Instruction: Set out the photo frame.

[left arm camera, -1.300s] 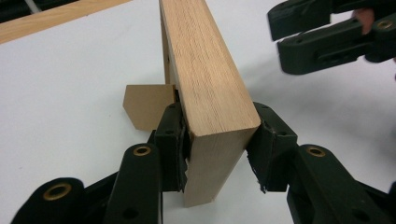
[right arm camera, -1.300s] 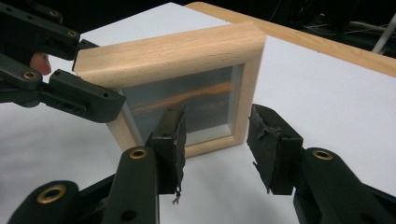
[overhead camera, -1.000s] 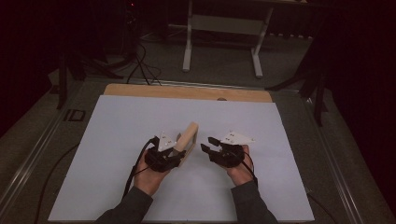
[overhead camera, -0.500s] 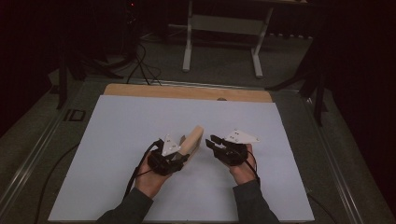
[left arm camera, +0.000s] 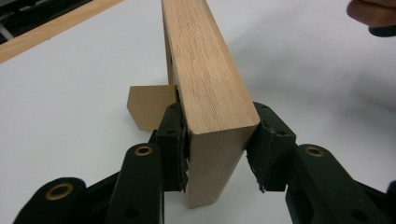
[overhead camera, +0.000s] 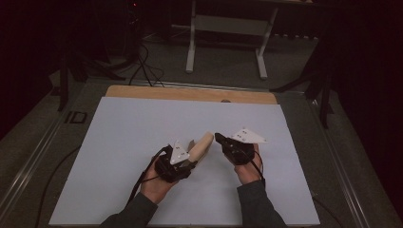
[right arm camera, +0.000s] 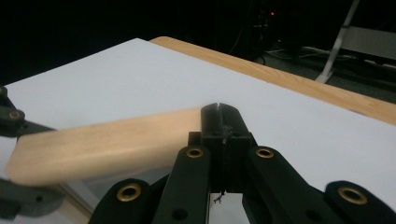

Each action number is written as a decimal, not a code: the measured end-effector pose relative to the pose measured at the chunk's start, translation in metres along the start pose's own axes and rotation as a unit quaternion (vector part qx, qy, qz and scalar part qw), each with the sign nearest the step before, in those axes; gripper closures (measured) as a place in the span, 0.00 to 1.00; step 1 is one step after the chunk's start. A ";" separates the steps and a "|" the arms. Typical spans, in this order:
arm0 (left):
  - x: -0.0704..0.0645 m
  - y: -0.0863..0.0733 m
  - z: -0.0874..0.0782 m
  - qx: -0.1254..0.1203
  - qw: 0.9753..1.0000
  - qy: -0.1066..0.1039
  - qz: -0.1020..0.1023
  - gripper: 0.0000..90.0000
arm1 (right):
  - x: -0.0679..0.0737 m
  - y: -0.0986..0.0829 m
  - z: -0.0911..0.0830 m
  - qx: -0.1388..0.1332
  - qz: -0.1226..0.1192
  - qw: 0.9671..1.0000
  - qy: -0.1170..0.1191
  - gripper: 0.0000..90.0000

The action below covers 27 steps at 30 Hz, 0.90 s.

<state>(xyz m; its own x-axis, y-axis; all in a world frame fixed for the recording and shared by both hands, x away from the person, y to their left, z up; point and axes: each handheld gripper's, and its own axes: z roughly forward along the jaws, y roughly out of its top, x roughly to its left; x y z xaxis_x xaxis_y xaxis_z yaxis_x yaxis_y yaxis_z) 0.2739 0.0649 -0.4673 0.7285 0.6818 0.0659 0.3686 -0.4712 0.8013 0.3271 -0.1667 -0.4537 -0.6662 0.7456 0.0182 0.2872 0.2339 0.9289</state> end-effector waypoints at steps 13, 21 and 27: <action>0.000 0.000 0.000 0.000 1.000 0.001 0.005 0.67 | 0.000 0.016 0.027 0.017 -0.016 1.000 0.006 1.00; 0.000 0.000 0.000 -0.001 1.000 0.000 0.004 0.67 | -0.001 0.021 0.039 0.028 -0.017 0.999 0.006 1.00; 0.000 0.000 0.000 -0.001 1.000 0.000 0.005 0.67 | 0.000 0.022 0.046 0.036 -0.017 0.999 0.009 1.00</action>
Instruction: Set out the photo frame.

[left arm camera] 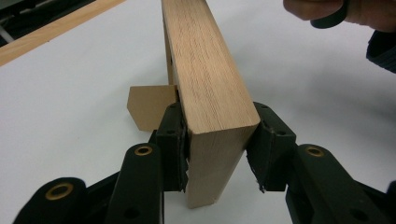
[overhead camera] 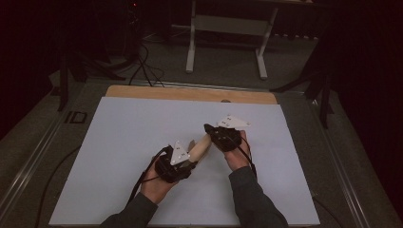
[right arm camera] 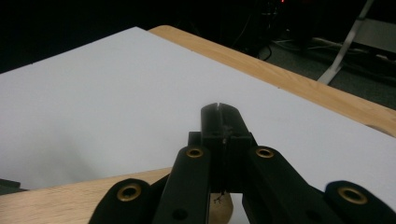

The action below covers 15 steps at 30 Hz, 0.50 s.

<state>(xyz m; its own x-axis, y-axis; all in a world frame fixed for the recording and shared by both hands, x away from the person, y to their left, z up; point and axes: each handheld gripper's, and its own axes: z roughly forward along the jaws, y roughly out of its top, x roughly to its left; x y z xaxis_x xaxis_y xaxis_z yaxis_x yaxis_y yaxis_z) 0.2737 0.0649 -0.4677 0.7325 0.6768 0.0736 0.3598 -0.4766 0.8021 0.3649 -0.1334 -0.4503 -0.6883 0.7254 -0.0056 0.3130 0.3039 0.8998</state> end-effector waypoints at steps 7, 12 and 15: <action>0.001 0.000 0.000 0.001 1.000 -0.003 0.003 0.67 | 0.000 0.000 0.002 0.011 -0.004 1.000 0.002 1.00; 0.001 0.000 0.000 0.001 1.000 -0.003 0.002 0.67 | 0.000 0.000 0.002 0.012 -0.004 1.000 0.003 1.00; 0.002 0.000 0.000 0.002 1.000 -0.003 -0.002 0.67 | 0.000 0.000 0.001 0.012 -0.005 1.000 0.001 1.00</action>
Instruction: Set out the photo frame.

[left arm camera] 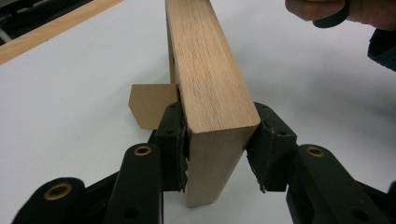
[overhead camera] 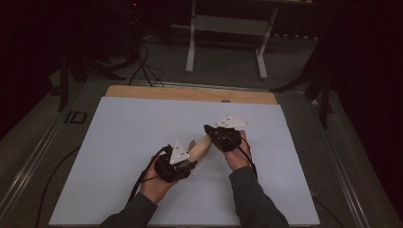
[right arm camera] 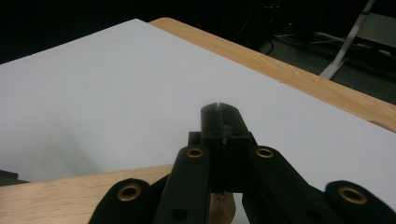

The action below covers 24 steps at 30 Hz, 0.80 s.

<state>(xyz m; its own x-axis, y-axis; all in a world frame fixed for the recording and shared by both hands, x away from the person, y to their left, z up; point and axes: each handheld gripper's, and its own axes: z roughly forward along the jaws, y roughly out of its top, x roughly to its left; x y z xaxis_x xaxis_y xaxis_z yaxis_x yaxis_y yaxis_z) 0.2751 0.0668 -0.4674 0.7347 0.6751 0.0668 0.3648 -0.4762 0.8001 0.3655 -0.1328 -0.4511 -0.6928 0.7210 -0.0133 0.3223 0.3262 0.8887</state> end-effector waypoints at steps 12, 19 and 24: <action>0.006 -0.001 -0.002 0.005 1.000 0.016 -0.010 0.65 | -0.001 -0.001 -0.003 0.000 -0.002 1.000 -0.002 1.00; 0.012 -0.003 -0.002 0.006 0.999 0.028 -0.024 0.63 | -0.002 -0.002 -0.007 0.004 -0.003 1.000 -0.001 1.00; 0.015 -0.003 -0.002 0.007 0.999 0.032 -0.028 0.63 | -0.003 -0.003 -0.008 0.005 -0.003 1.000 0.001 1.00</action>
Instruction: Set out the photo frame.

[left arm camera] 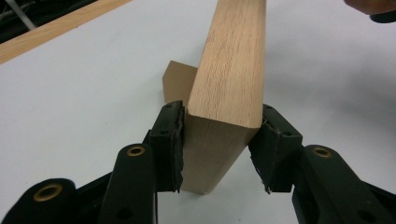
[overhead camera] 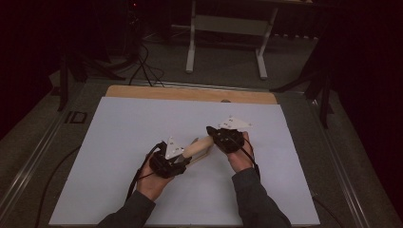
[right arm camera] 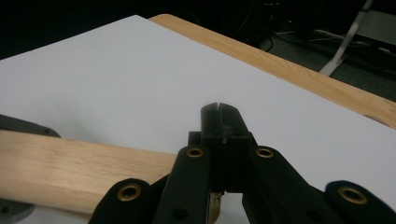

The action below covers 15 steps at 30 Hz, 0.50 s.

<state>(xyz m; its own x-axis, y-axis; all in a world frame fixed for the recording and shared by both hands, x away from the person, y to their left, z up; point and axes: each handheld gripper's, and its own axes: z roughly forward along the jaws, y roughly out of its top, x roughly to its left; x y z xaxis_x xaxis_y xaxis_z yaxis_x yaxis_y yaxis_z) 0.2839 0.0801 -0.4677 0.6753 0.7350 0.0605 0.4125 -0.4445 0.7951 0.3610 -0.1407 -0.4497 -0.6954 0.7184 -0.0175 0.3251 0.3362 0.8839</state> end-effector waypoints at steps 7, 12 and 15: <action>0.005 -0.001 0.000 -0.001 1.000 0.008 -0.009 0.62 | 0.001 0.000 -0.002 0.002 -0.002 1.000 0.001 1.00; 0.009 -0.002 0.000 0.000 1.000 0.016 -0.016 0.61 | 0.003 0.000 -0.003 0.002 -0.007 1.000 0.005 1.00; 0.012 -0.002 0.000 0.001 0.999 0.025 -0.026 0.62 | 0.003 -0.001 -0.003 0.004 -0.007 1.000 0.006 1.00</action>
<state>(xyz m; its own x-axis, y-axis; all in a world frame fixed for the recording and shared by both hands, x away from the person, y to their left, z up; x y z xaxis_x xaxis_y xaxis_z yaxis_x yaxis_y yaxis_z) 0.2909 0.0901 -0.4687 0.6220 0.7815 0.0489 0.4480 -0.4063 0.7964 0.3563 -0.1408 -0.4487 -0.7077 0.7062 -0.0238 0.3199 0.3503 0.8803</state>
